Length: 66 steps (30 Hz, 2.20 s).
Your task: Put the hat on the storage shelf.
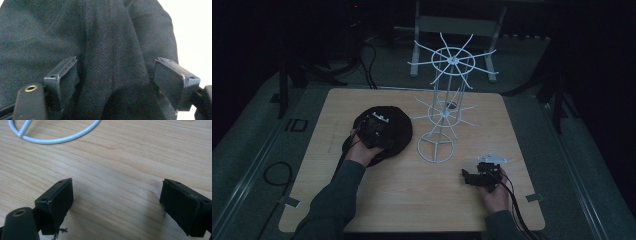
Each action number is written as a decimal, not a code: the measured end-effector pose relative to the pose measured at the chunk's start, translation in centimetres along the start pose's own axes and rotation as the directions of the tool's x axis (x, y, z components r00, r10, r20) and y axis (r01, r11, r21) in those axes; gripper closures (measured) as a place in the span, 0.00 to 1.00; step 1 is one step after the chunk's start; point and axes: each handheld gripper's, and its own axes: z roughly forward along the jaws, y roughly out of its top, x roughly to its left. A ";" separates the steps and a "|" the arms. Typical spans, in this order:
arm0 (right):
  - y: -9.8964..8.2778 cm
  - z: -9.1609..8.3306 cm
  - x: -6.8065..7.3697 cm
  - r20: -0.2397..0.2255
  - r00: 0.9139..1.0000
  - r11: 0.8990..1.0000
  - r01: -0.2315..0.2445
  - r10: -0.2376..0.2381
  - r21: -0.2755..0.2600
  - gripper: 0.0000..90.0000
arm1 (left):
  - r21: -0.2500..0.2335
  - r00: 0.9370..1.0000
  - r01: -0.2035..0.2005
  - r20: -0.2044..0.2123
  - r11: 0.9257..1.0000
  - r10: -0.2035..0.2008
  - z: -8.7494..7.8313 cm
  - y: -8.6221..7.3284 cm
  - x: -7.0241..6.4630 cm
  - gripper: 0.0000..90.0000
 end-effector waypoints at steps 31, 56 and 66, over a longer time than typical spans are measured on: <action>0.0 0.0 0.0 -0.002 1.000 1.000 0.002 -0.002 0.000 0.13 | 0.082 0.999 0.036 0.020 0.996 -0.038 -0.4 -0.3 1.6 0.94; 0.0 0.0 0.0 -0.002 1.000 1.000 0.002 -0.002 0.000 0.13 | -0.186 0.984 0.135 0.144 0.973 -0.109 -6.1 -0.7 3.6 0.95; 0.0 0.0 0.0 -0.002 1.000 1.000 0.002 -0.002 0.001 0.13 | -0.271 0.970 0.177 0.209 0.946 -0.121 -8.0 -1.0 4.1 0.95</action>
